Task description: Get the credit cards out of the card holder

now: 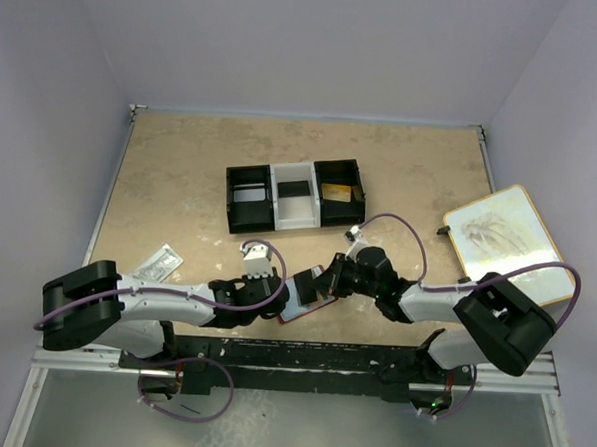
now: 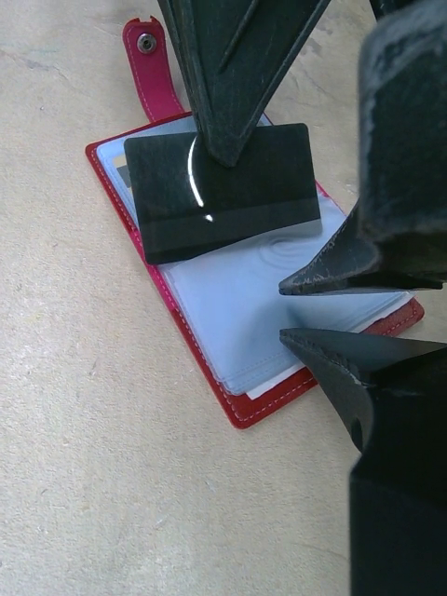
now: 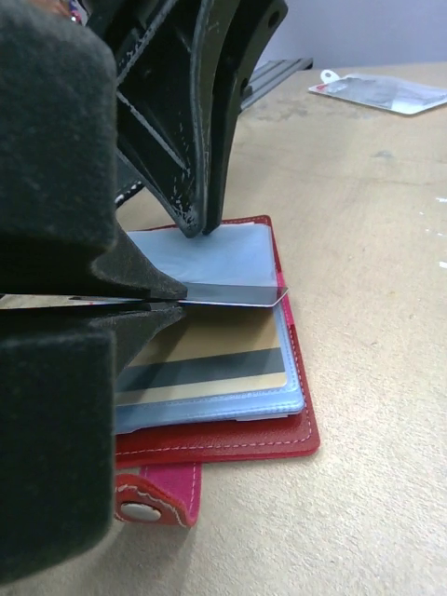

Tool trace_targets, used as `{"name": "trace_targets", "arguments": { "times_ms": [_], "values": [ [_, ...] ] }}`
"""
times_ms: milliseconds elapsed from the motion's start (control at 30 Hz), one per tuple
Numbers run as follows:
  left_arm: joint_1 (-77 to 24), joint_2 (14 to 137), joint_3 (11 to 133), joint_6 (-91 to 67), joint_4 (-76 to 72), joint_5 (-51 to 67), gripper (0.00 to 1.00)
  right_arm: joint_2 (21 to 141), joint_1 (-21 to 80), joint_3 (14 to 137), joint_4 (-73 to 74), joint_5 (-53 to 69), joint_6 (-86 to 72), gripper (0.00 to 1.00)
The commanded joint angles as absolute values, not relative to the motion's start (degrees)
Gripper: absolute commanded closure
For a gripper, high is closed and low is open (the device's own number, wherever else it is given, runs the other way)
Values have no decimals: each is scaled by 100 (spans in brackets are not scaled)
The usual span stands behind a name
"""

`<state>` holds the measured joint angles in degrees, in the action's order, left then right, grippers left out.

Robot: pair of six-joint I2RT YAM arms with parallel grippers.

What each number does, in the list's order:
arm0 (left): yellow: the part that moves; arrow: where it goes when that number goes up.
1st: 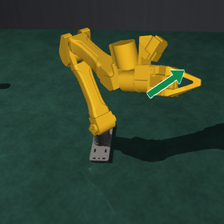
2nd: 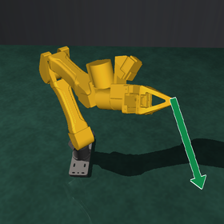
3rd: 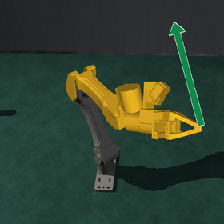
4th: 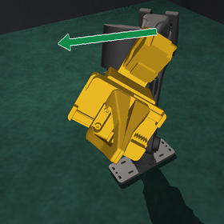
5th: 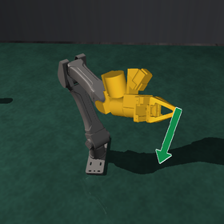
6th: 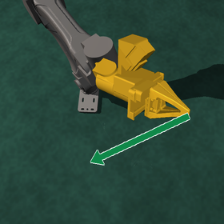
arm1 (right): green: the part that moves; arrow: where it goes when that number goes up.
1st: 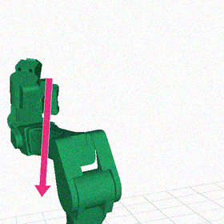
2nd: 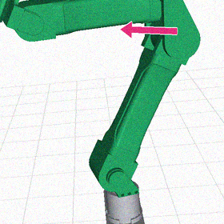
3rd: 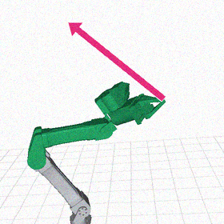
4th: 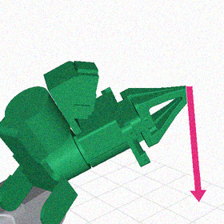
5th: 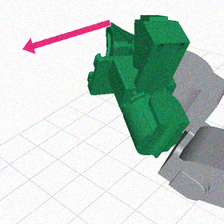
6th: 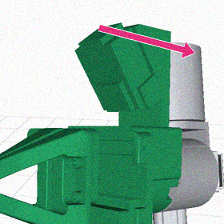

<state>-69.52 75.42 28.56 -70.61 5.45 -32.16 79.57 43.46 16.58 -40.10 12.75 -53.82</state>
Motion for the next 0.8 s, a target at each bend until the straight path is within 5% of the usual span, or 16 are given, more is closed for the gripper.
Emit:
{"name": "trace_targets", "arguments": {
  "times_ms": [0, 400, 767],
  "values": [
    [-6979, 7408, 2921, -6874, 755, -3167, 79, 8033, 4342, 1867, -3546, 1348, -5008, 100],
    [-6990, 7801, 3174, -6605, -285, -2642, 78, 7966, 4342, 1648, -3797, 1354, -5375, 96],
    [-7039, 8569, 3204, -6708, 82, -2627, 94, 8269, 4342, 1432, -4921, 1726, -5482, 85]
  ]
}}
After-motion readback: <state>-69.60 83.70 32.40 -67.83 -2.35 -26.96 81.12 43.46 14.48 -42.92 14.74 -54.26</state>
